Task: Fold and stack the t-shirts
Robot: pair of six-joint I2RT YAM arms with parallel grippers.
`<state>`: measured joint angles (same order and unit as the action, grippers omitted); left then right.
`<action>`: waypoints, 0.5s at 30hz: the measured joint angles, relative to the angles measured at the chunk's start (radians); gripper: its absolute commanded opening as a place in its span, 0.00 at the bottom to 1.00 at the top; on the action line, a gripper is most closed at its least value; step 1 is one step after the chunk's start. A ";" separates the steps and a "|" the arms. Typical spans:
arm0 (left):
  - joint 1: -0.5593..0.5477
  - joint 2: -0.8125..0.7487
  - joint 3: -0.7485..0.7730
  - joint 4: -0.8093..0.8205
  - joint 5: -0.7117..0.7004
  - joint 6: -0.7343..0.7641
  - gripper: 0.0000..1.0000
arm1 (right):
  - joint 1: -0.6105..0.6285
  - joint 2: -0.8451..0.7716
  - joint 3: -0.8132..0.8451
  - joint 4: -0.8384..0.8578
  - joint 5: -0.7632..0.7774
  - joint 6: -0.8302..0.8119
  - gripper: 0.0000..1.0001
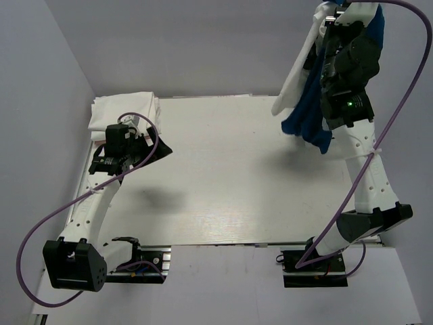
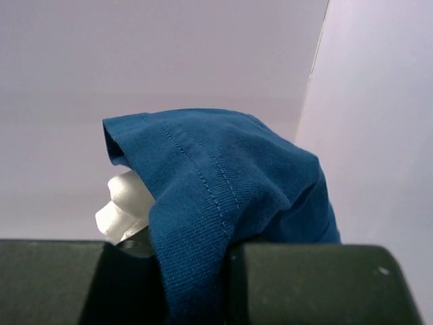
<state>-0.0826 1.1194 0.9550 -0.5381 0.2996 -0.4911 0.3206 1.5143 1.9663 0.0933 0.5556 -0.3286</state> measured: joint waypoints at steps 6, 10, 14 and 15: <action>0.000 0.001 0.000 0.000 0.002 0.000 1.00 | 0.000 0.011 0.032 -0.021 -0.023 -0.014 0.00; 0.000 0.001 0.000 0.000 0.002 0.000 1.00 | 0.002 0.012 0.043 -0.053 -0.090 0.024 0.00; 0.000 0.001 0.000 0.000 0.001 -0.002 1.00 | 0.006 0.030 0.101 -0.145 -0.204 0.078 0.00; 0.000 0.001 0.000 0.000 0.001 -0.003 1.00 | 0.008 0.041 0.129 -0.177 -0.248 0.093 0.00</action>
<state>-0.0826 1.1202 0.9546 -0.5381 0.3004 -0.4938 0.3290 1.5551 2.0949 -0.0841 0.3073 -0.2352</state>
